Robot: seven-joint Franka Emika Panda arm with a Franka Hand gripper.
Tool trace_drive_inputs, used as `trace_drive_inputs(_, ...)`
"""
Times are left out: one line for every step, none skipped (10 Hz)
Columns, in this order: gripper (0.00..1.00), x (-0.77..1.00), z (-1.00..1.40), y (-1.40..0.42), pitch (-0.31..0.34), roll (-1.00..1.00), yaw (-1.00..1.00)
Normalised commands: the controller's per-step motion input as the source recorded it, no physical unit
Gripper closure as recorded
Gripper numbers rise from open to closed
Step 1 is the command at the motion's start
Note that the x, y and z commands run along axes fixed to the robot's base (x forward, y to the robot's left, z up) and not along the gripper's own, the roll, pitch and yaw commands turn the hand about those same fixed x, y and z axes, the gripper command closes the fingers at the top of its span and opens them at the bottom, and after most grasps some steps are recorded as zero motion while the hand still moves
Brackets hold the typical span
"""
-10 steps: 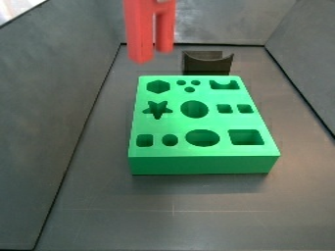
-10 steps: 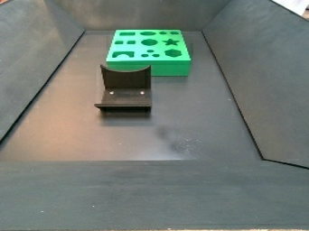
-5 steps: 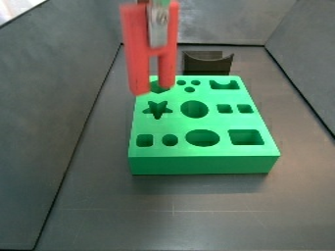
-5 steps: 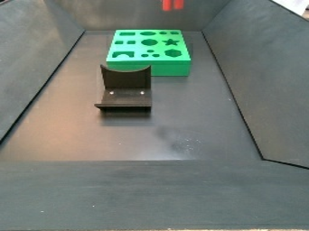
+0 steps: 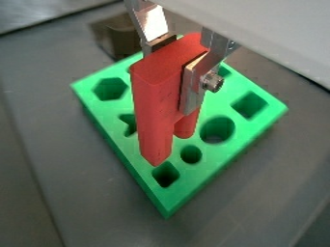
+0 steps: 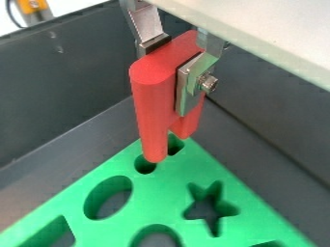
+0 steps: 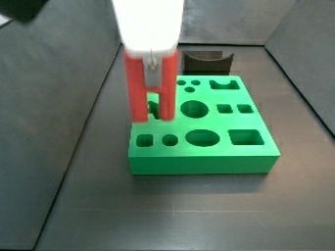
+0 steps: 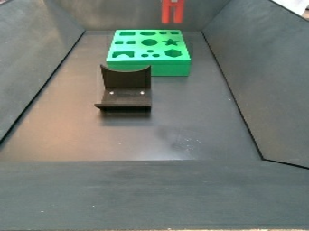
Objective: Pick up the square-circle object. Move up. Move to above the board. Insert the square-circle object.
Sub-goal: Insert the square-circle object.
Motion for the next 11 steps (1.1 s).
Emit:
trace_drive_inputs(1.00,0.20,-0.19,-0.16,0.067,0.19,-0.39)
trace_drive_inputs(1.00,0.06,-0.03,-0.05,0.036,0.13,-0.24)
trace_drive_inputs(1.00,0.00,-0.09,0.00,0.007,0.12,-0.08)
trace_drive_inputs(1.00,0.00,-0.19,0.00,0.000,0.18,0.00)
trace_drive_inputs(1.00,-0.09,-0.25,-0.03,-0.071,0.17,0.00)
trace_drive_inputs(1.00,-0.17,-0.25,-0.08,-0.163,0.13,0.00)
trace_drive_inputs(1.00,-0.12,-0.15,-0.06,-0.139,0.14,0.00)
trace_drive_inputs(1.00,-0.08,-0.16,-0.04,-0.091,0.11,0.01)
trace_drive_inputs(1.00,0.00,-0.29,-0.14,-0.116,0.14,0.03)
trace_drive_inputs(1.00,0.05,-0.39,-0.14,-0.151,0.12,0.03)
trace_drive_inputs(1.00,0.05,-0.33,-0.15,-0.140,0.12,0.01)
